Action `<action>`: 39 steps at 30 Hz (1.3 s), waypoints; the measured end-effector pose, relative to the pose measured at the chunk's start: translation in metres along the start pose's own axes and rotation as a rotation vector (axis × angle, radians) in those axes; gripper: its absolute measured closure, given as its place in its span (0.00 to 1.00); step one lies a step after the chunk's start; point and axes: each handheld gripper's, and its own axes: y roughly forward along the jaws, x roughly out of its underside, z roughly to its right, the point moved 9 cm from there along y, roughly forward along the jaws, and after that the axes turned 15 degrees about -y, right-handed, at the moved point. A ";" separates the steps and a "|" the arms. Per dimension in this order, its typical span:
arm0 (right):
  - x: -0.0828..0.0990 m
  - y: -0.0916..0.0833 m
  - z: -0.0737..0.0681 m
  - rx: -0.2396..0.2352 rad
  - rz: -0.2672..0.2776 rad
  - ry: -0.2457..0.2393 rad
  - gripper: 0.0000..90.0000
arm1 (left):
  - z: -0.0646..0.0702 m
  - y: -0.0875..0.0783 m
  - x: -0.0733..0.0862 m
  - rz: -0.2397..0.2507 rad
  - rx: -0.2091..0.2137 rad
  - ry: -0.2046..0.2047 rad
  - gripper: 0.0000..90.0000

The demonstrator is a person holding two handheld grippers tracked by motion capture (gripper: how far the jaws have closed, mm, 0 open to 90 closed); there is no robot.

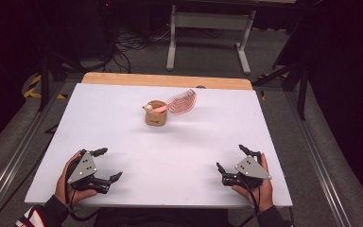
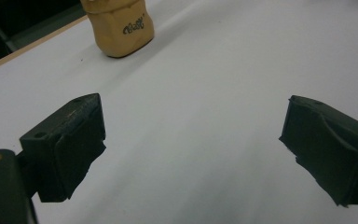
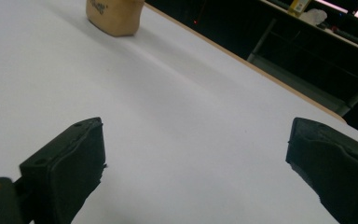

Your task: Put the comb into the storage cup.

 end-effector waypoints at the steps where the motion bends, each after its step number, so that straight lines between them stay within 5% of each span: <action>1: 0.003 -0.001 0.000 -0.001 -0.010 0.008 0.06 | -0.002 0.000 -0.001 0.005 -0.006 -0.003 0.07; 6: 0.005 -0.003 0.003 -0.013 0.002 0.045 0.06 | -0.006 -0.001 -0.004 0.015 -0.012 -0.018 0.07; 13: 0.004 0.000 -0.004 -0.042 0.004 0.020 0.06 | -0.007 0.000 -0.003 0.010 -0.027 -0.008 0.06; 39: 0.001 0.002 -0.007 -0.027 0.008 -0.003 0.07 | -0.005 -0.002 -0.003 0.010 -0.033 0.007 0.06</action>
